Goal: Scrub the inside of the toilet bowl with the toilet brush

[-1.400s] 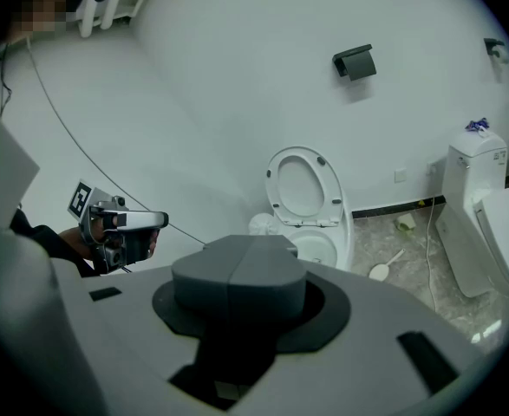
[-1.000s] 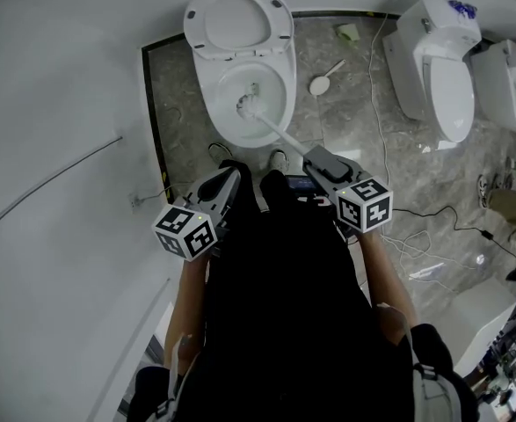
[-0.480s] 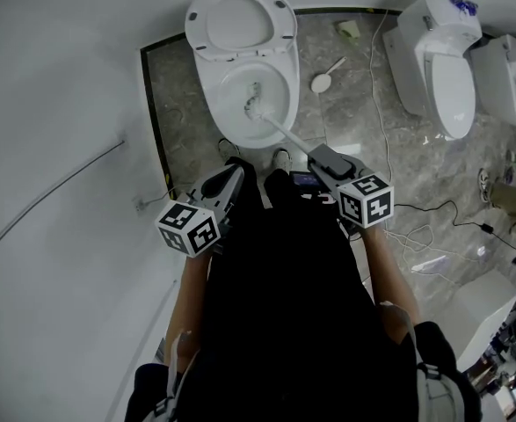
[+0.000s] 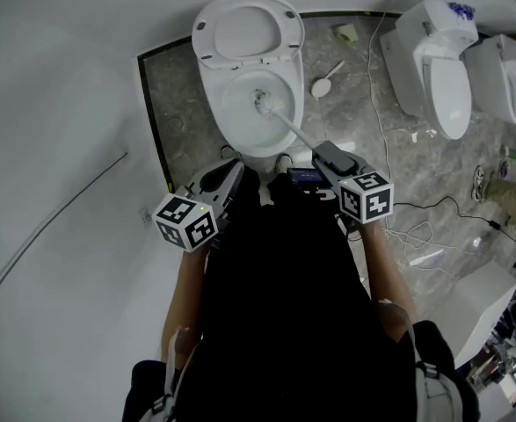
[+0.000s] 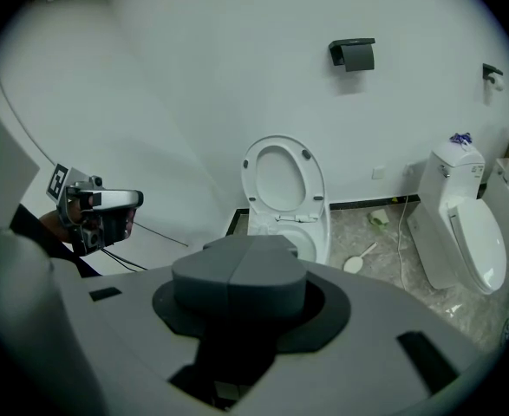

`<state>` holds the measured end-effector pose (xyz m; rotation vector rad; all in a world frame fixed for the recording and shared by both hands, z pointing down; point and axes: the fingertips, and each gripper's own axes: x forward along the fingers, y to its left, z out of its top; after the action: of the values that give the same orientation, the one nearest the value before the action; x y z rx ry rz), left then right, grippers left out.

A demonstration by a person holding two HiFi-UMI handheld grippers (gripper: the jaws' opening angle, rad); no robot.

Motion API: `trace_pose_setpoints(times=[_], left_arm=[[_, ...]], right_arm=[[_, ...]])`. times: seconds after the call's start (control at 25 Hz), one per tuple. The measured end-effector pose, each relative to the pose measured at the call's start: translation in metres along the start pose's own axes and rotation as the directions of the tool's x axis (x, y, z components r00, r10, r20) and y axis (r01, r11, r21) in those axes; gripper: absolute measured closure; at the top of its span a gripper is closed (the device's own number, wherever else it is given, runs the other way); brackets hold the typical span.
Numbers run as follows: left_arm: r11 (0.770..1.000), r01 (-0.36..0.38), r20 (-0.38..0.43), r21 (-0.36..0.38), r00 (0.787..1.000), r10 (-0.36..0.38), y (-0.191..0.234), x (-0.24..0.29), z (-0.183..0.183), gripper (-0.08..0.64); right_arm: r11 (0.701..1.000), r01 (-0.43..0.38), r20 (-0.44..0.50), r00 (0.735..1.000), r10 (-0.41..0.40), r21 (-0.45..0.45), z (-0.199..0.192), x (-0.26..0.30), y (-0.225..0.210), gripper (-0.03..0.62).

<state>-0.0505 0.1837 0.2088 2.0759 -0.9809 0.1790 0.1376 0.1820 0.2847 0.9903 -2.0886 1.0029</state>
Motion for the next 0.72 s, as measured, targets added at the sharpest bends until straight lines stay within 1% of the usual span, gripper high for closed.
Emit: trace_pose_setpoints(times=[0.36,0.52,0.64,0.72], left_arm=[[0.998,0.040,-0.049,0.039,0.998,-0.038,0.054,-0.024,0.020,0.549],[0.996,0.076,-0.082,0.052,0.994,-0.072,0.078,-0.029,0.019,0.549],[0.993,0.096,-0.072,0.072,0.993,-0.091,0.091,-0.031,0.021,0.549],[0.992,0.088,-0.057,0.092,0.995,-0.083,0.099,-0.030,0.026,0.549]], right_arm=[[0.997,0.074,-0.044,0.996,-0.073,0.009,0.017,0.042,0.032,0.437],[0.995,0.101,-0.080,0.992,-0.099,0.010,0.010,0.065,0.043,0.437],[0.992,0.125,-0.113,0.986,-0.125,-0.004,0.002,0.079,0.047,0.437],[0.992,0.128,-0.128,0.984,-0.127,-0.005,0.000,0.086,0.051,0.437]])
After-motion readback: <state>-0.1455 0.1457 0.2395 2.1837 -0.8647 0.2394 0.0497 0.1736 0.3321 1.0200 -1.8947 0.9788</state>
